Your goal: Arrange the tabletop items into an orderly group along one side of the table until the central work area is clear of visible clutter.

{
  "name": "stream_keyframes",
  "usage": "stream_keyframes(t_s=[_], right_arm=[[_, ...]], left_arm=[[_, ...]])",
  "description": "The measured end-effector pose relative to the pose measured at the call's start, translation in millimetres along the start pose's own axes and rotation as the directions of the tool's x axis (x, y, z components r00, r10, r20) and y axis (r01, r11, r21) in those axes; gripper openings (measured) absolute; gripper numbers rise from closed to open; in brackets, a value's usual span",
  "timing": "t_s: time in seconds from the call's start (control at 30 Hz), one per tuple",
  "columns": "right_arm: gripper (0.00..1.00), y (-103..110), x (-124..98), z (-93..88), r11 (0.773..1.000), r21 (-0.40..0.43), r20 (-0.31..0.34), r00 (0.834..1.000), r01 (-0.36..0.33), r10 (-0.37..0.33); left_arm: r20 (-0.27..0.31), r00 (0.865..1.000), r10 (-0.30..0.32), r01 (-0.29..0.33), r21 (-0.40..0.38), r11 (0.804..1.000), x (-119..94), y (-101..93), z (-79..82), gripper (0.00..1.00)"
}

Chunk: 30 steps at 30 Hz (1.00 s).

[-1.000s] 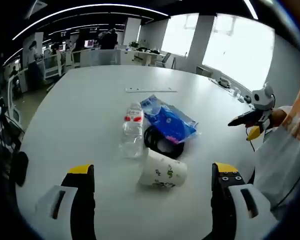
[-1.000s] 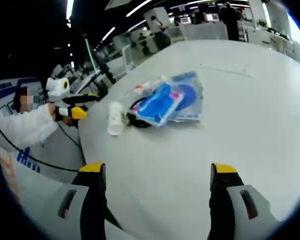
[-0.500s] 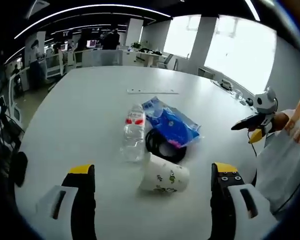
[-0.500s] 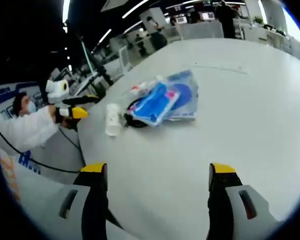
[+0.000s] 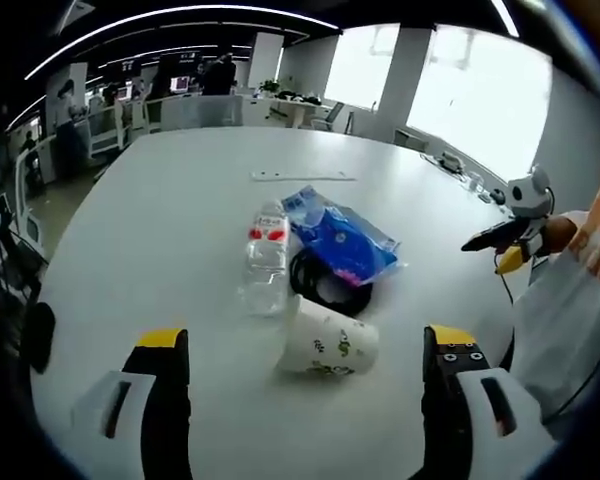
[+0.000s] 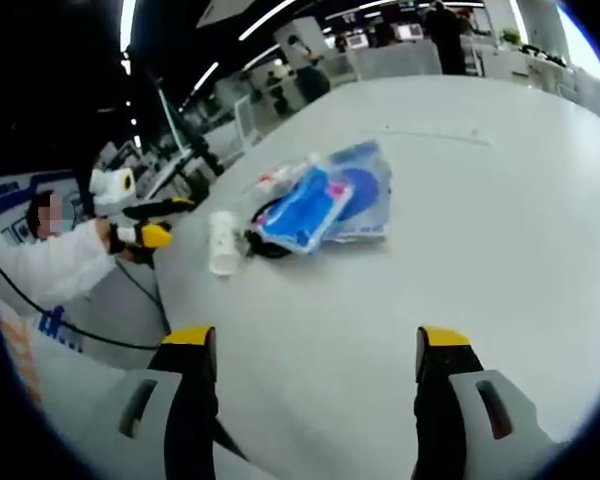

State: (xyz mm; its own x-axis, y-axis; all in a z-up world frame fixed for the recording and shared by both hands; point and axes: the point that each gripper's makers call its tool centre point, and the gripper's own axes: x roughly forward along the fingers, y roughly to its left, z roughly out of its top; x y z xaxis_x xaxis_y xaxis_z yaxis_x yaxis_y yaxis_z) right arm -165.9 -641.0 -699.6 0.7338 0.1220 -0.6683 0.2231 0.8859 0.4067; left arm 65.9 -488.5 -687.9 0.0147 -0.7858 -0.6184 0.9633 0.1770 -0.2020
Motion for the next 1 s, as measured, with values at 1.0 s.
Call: stream_keyframes(t_s=[1.0], right_arm=[[0.77, 0.1, 2.9, -5.8, 1.0, -0.002, -0.026, 0.999, -0.025, 0.025]], left_arm=[[-0.017, 0.999, 0.032, -0.032, -0.029, 0.999, -6.4, -5.2, 1.6, 1.0]])
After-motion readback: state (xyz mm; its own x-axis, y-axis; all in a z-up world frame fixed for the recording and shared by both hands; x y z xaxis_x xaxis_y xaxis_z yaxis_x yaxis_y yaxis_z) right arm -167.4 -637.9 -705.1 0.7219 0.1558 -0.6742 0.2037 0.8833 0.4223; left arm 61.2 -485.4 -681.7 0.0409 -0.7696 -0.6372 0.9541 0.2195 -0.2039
